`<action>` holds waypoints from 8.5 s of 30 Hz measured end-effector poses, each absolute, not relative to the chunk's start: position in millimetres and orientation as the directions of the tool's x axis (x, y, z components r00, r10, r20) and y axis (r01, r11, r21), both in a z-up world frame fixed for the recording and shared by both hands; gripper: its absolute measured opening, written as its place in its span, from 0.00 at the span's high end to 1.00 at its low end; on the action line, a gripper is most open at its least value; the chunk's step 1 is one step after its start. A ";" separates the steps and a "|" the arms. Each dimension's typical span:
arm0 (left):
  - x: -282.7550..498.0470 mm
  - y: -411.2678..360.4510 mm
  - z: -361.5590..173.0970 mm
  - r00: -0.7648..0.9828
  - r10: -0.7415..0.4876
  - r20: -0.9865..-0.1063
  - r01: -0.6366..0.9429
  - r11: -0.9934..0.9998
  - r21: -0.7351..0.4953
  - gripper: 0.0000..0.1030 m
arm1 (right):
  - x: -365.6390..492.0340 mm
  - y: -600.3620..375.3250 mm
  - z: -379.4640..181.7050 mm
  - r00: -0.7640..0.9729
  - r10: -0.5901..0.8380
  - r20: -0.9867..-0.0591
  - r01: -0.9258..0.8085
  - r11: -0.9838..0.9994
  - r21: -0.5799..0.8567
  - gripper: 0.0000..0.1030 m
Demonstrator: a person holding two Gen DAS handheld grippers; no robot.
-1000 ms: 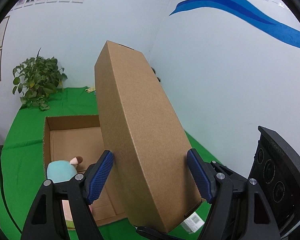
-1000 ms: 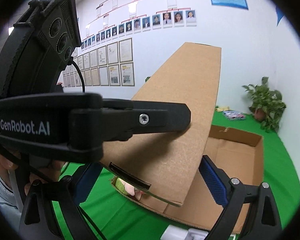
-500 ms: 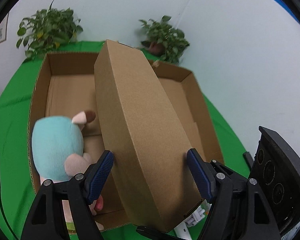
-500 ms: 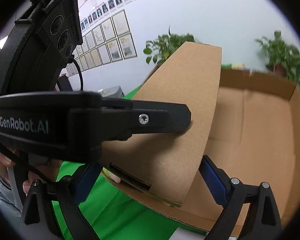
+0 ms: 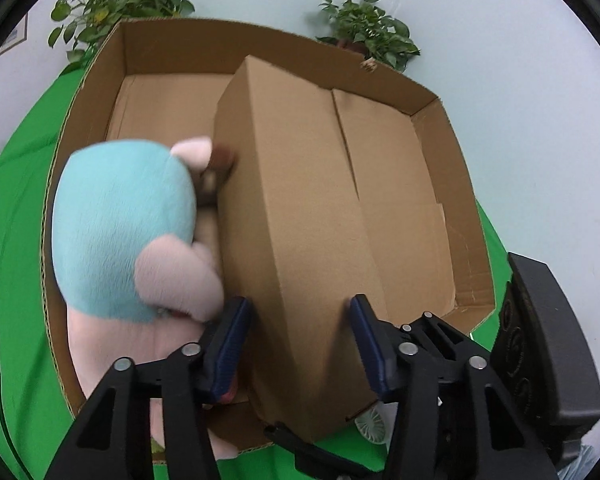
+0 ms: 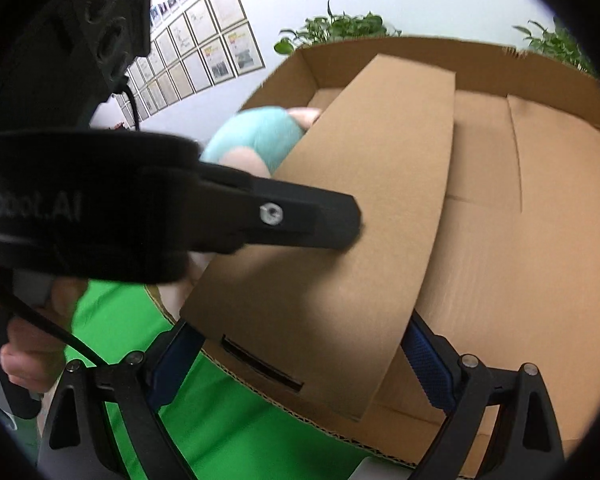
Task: Organize objects
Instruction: 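Lower the brown box into the tray beside the plush and open both tools, then withdraw both tools from the tray toward the white hair dryer, then grasp the hair dryer handle with the right tool while the left tool grips it, then lift the held hair dryer with both tools toward the tray, then lower the hair dryer upright into the tray and open both tools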
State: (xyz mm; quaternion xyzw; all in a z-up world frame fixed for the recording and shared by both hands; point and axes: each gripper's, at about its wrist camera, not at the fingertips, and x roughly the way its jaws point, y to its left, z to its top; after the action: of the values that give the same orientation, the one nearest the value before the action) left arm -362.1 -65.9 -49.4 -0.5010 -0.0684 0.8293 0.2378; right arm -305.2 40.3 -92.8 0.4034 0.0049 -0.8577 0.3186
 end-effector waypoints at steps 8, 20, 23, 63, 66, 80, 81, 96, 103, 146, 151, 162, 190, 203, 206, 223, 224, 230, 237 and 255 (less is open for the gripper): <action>-353.1 -71.9 -62.5 -0.356 0.466 -0.810 -0.326 -0.874 -0.359 0.68 | -299.5 43.9 -100.0 -0.403 -0.521 -0.752 0.559 -0.791 0.249 0.08; -329.7 -101.3 -56.0 -0.411 0.494 -0.766 -0.328 -0.865 -0.381 0.69 | -338.1 119.9 -66.9 -0.428 -0.628 -0.650 0.425 -0.774 0.468 0.36; -319.6 -110.2 -47.3 -0.438 0.490 -0.753 -0.333 -0.867 -0.370 0.69 | -369.0 116.9 -77.1 -0.420 -0.602 -0.680 0.401 -0.795 0.456 0.53; -148.7 -48.7 -9.4 -0.826 0.124 -0.550 -0.152 -0.988 0.005 0.01 | -208.8 145.5 -61.8 -0.714 -0.298 -0.634 0.225 -0.954 0.196 0.00; -145.1 -46.2 -19.5 -0.815 0.135 -0.564 -0.164 -0.986 0.002 0.01 | -201.1 146.9 -71.0 -0.703 -0.313 -0.639 0.239 -0.950 0.202 0.06; -140.0 -47.9 -43.8 -0.742 0.229 -0.630 -0.230 -0.970 -0.083 0.76 | -187.7 140.4 -77.4 -0.722 -0.280 -0.633 0.264 -0.957 0.123 0.29; -139.3 -50.3 -43.0 -0.745 0.235 -0.625 -0.223 -0.970 -0.100 0.57 | -185.9 140.9 -76.6 -0.729 -0.284 -0.623 0.264 -0.956 0.128 0.19; -153.1 -62.3 -59.0 -0.576 0.508 -0.640 -0.323 -0.861 -0.392 0.11 | -168.9 147.5 -94.7 -0.474 -0.694 -0.541 0.504 -0.718 0.480 0.19; -182.3 -45.6 -93.1 -0.416 0.613 -0.672 -0.356 -0.789 -0.500 0.13 | -171.8 126.3 -121.9 -0.482 -0.512 -0.711 0.455 -0.840 0.296 0.20; -127.8 -14.3 -150.6 -0.143 0.733 -0.665 -0.238 -0.678 -0.695 0.68 | -96.5 94.0 -147.0 -0.525 -0.250 -0.814 0.367 -0.929 0.048 0.72; -124.5 -13.4 -146.1 -0.145 0.718 -0.681 -0.256 -0.692 -0.675 0.69 | -89.4 91.7 -146.4 -0.530 -0.257 -0.808 0.353 -0.934 0.065 0.73; -122.2 -1.8 -72.4 -0.273 0.675 -0.685 -0.415 -0.725 -0.549 0.70 | -72.9 90.1 -110.5 -0.640 -0.281 -0.715 0.327 -0.942 0.078 0.73; -248.3 18.9 75.8 -0.425 0.671 -0.608 -0.539 -0.727 -0.425 0.69 | -221.1 104.9 -3.3 -0.784 -0.325 -0.529 0.359 -0.932 0.040 0.73; -335.2 7.7 7.0 -0.390 0.619 -0.682 -0.437 -0.776 -0.455 0.69 | -282.4 96.9 -44.3 -0.691 -0.385 -0.612 0.397 -0.909 0.123 0.73; -350.4 8.1 -11.7 -0.368 0.611 -0.700 -0.419 -0.782 -0.462 0.69 | -296.1 98.0 -55.1 -0.669 -0.394 -0.630 0.373 -0.911 0.174 0.73; -376.7 10.1 -67.3 -0.289 0.597 -0.748 -0.332 -0.796 -0.506 0.68 | -316.2 104.2 -100.7 -0.603 -0.371 -0.706 0.269 -0.928 0.258 0.77; -377.4 9.4 -67.2 -0.286 0.597 -0.750 -0.326 -0.796 -0.510 0.68 | -317.2 104.8 -100.6 -0.600 -0.370 -0.709 0.263 -0.928 0.262 0.77; -371.4 2.9 -43.6 -0.339 0.608 -0.718 -0.368 -0.788 -0.494 0.53 | -320.6 106.4 -110.1 -0.565 -0.327 -0.758 0.223 -0.945 0.241 0.77; -363.1 -22.3 -29.7 -0.397 0.564 -0.724 -0.349 -0.822 -0.449 0.53 | -321.4 100.5 -112.3 -0.550 -0.325 -0.770 0.210 -0.945 0.249 0.77; -332.2 -50.4 -37.2 -0.488 0.480 -0.729 -0.325 -0.875 -0.359 0.53 | -297.2 95.5 -112.9 -0.582 -0.273 -0.766 0.244 -0.957 0.155 0.50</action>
State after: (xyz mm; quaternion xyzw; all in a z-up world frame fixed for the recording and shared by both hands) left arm -332.2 -50.4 -37.2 -0.4481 -0.0866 0.8583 0.2345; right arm -297.2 95.5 -112.9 0.4334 -0.0164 -0.8892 0.1454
